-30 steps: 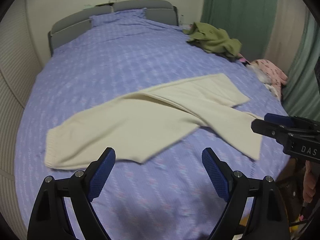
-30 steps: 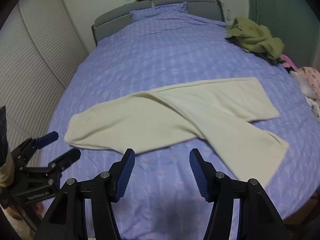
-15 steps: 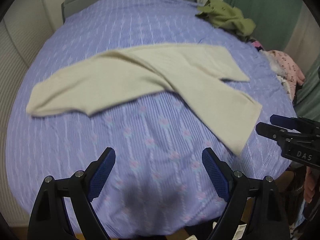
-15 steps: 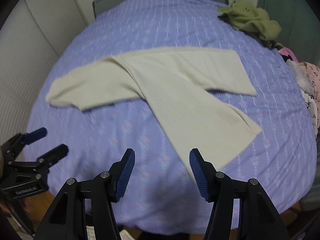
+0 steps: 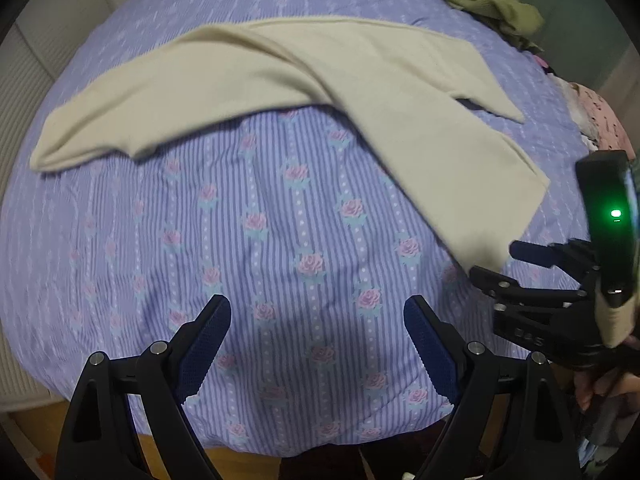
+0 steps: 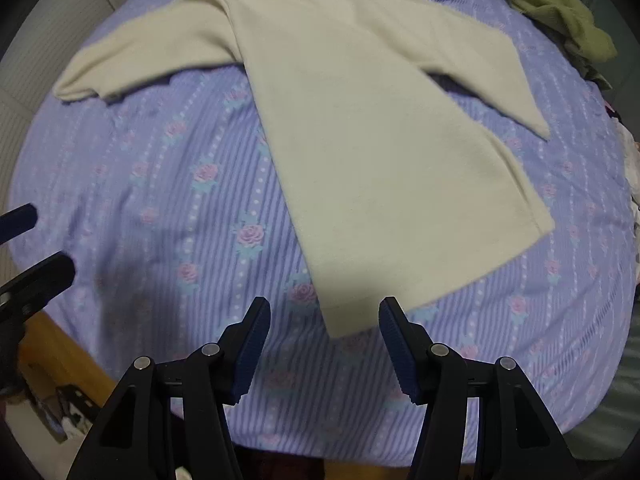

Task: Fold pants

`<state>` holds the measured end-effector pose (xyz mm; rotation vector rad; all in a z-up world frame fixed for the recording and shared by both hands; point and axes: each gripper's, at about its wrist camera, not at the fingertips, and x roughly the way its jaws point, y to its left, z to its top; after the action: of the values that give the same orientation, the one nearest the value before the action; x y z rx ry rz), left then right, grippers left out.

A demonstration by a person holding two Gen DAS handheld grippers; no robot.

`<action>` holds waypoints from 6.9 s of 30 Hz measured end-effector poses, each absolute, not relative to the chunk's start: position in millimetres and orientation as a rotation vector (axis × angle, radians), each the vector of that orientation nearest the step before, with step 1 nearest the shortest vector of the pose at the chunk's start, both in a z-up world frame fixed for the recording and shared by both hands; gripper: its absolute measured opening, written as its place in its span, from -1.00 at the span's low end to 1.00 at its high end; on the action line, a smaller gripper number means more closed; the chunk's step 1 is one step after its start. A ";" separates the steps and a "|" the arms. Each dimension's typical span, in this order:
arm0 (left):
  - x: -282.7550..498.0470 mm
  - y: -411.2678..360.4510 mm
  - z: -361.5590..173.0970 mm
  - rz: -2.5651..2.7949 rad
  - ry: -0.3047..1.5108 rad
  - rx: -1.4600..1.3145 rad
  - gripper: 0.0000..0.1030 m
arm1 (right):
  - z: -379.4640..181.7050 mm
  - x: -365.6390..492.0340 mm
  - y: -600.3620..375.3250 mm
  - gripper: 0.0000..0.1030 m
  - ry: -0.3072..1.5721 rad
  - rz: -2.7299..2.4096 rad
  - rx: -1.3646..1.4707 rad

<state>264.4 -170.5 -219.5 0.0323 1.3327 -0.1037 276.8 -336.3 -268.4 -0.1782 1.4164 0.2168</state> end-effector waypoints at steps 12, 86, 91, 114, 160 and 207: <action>280.1 -175.2 -232.5 -0.108 1.365 0.077 0.72 | -322.3 297.6 -313.7 -0.70 1.454 0.147 -0.418; 692.4 -331.9 -244.5 -0.370 1.009 0.453 0.31 | -229.2 634.8 -523.7 0.11 1.025 -0.113 -0.068; 626.0 -296.0 -193.8 -0.389 0.943 0.341 0.43 | -184.6 557.0 -514.0 0.22 0.953 -0.075 0.016; 353.0 -84.4 -59.0 0.040 0.854 0.058 0.63 | -72.7 377.2 -325.7 0.23 0.924 0.374 -0.007; 620.5 397.6 -256.4 -0.383 1.172 -0.243 0.35 | -224.0 549.7 200.4 0.23 1.189 0.256 0.047; 563.8 432.3 -258.0 -0.063 1.152 -0.239 -0.08 | -218.9 512.7 176.8 0.24 1.143 0.274 0.025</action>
<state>563.8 432.3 -258.0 -0.2387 1.1516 -0.0631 512.7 176.8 -218.9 0.0248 1.1429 0.2738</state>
